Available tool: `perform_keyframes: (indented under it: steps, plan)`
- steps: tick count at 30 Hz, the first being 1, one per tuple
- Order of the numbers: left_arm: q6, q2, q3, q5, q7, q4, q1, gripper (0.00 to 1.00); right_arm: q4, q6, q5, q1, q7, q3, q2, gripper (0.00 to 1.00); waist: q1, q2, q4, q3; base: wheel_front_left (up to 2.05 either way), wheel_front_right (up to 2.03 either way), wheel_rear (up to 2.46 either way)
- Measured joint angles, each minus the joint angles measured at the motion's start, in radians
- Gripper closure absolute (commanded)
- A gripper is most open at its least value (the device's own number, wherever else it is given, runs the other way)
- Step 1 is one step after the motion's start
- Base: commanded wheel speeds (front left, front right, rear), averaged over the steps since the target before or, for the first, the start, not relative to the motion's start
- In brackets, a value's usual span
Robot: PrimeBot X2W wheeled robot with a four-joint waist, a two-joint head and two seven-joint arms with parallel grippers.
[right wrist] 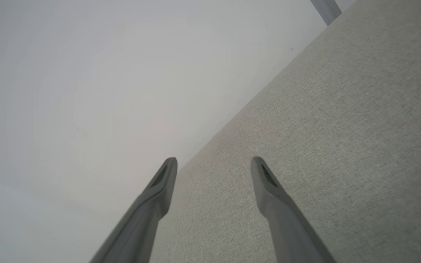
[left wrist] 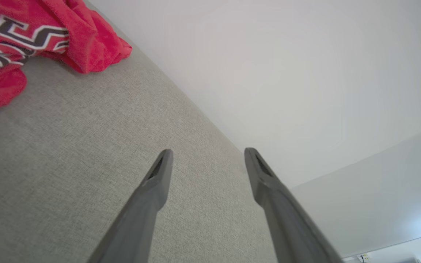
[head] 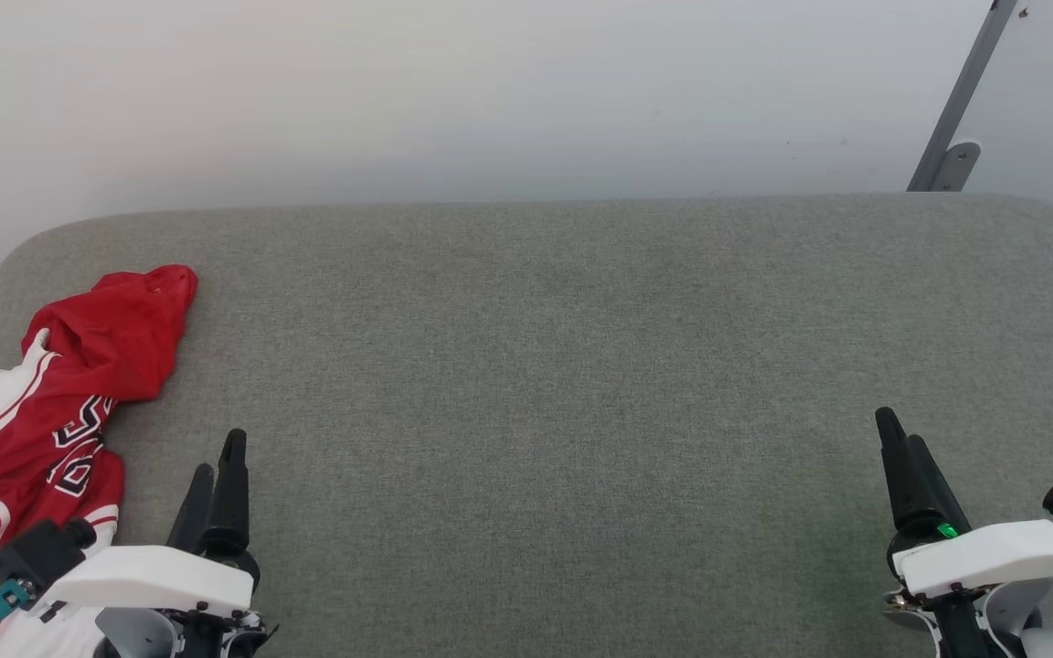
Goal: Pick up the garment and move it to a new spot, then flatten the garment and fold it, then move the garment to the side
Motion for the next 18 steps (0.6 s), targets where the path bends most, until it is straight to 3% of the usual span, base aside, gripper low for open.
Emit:
perform_keyframes:
  steps: [18]
  plan:
    - [-0.033,0.013,-0.004,0.221,-0.056,-0.004,0.004,0.00,-0.019,0.000,-0.200,-0.001,-0.052,0.012,-0.023,0.00,0.0000,0.0000,0.001,0.002,0.00,0.00,0.00]
